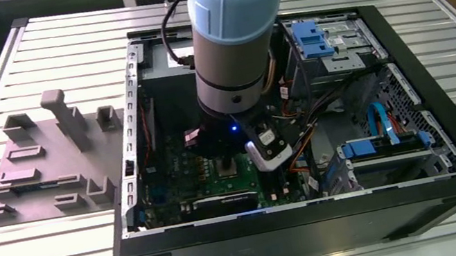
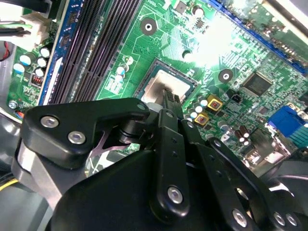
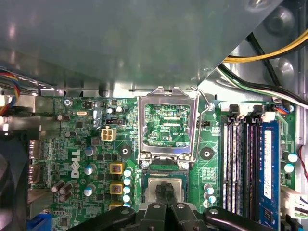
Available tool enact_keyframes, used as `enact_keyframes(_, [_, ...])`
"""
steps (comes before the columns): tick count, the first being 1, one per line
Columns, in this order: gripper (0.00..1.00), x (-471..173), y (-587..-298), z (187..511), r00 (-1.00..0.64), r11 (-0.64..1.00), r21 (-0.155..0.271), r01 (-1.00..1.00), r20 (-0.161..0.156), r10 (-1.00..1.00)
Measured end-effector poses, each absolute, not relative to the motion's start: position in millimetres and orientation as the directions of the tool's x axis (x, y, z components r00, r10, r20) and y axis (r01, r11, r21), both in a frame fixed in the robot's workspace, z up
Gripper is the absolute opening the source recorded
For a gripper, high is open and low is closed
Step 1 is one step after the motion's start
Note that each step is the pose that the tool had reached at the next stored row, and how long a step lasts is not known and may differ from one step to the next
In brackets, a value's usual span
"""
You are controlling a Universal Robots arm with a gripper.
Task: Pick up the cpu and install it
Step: 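Close the cpu cover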
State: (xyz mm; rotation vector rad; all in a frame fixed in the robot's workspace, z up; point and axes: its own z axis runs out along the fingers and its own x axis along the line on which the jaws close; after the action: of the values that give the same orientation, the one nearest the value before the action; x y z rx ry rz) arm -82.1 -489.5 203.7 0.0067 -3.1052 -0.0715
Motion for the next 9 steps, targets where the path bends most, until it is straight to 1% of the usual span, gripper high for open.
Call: enact_keyframes(9, [0.11, -82.1, -489.3, 209.0, -0.999, 0.999, 0.047, -0.003, 0.035, -0.005])
